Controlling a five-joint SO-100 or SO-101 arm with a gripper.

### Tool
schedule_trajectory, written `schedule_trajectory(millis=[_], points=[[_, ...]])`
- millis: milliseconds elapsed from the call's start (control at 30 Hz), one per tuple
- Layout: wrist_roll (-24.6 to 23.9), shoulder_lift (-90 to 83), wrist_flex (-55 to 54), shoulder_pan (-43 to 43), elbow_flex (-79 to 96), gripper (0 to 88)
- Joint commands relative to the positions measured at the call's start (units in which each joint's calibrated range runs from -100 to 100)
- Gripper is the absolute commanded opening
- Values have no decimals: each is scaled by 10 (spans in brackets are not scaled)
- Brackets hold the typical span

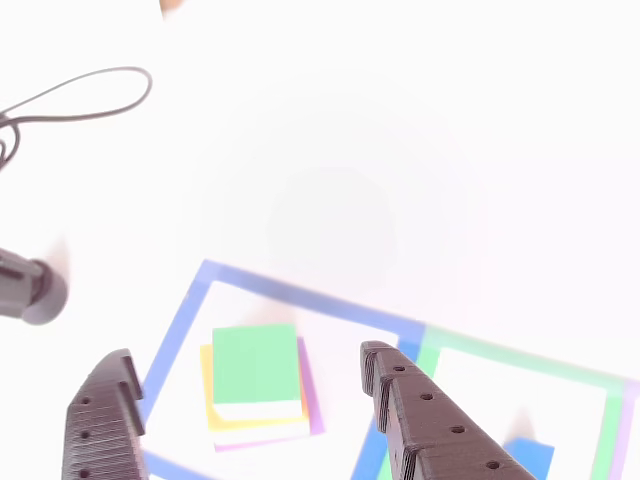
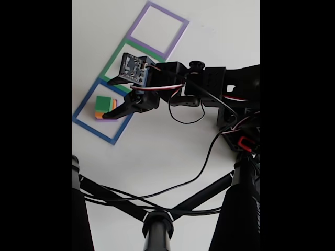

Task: Tower of hanoi

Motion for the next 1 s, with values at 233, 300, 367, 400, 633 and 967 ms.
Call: schedule_trajectory(millis=[233,300,367,400,633,967], points=[[0,31,597,61,-514,1],[0,65,675,70,-610,1],[0,94,732,80,-684,1],[0,104,749,85,-707,1],[0,101,740,111,-668,25],[0,-26,413,179,-258,209]])
